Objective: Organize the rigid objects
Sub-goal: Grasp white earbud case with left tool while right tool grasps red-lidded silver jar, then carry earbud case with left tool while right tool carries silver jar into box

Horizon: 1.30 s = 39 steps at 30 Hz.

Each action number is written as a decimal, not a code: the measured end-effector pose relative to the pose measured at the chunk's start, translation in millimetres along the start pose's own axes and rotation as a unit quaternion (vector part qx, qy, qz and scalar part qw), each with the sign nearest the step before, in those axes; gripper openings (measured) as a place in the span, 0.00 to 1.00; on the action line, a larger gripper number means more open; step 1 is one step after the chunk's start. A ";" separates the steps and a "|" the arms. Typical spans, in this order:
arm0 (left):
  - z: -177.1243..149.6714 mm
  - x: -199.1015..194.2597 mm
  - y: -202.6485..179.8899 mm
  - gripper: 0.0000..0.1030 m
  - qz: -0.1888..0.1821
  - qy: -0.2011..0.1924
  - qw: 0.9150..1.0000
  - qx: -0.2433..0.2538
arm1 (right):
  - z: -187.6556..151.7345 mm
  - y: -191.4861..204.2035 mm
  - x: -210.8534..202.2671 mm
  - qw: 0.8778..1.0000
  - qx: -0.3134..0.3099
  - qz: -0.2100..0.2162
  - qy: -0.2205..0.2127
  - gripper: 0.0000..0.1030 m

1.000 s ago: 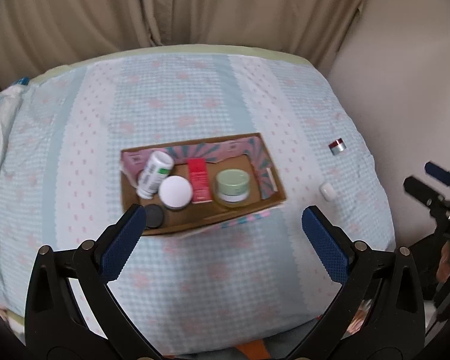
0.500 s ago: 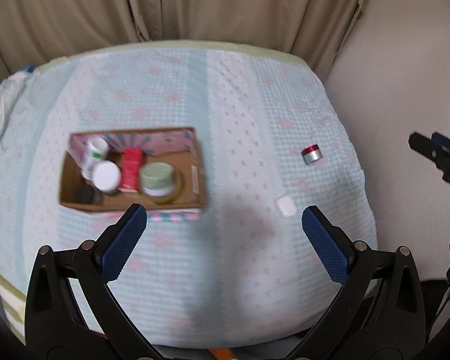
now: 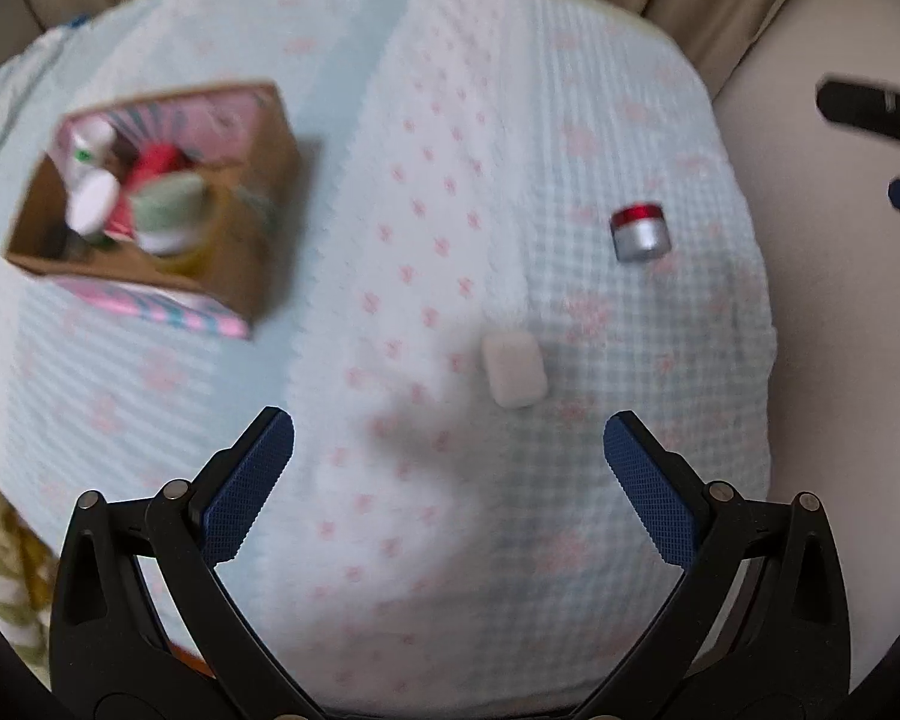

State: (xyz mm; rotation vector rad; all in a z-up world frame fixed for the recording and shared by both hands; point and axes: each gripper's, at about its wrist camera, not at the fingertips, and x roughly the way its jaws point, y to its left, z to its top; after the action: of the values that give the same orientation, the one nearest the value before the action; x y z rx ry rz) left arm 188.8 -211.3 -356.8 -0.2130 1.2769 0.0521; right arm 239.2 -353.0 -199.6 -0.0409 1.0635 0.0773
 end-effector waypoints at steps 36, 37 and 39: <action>5.4 151.1 -40.8 0.40 0.000 0.025 0.999 -0.024 | -23.4 -24.3 268.5 0.987 -0.062 0.007 0.150 0.48; 7.8 148.1 -38.0 0.40 0.000 0.019 1.000 -0.024 | -23.6 -25.5 266.9 0.987 -0.057 0.007 0.148 0.48; 10.4 141.0 -34.5 0.40 -0.001 0.008 1.000 -0.024 | -24.4 -25.4 261.7 0.988 -0.046 0.006 0.144 0.48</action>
State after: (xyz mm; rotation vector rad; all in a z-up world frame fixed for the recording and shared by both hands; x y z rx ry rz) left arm 245.0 -254.3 -484.0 -0.2553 1.2917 0.0795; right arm 346.6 -368.7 -440.3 -0.1329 1.3489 0.1350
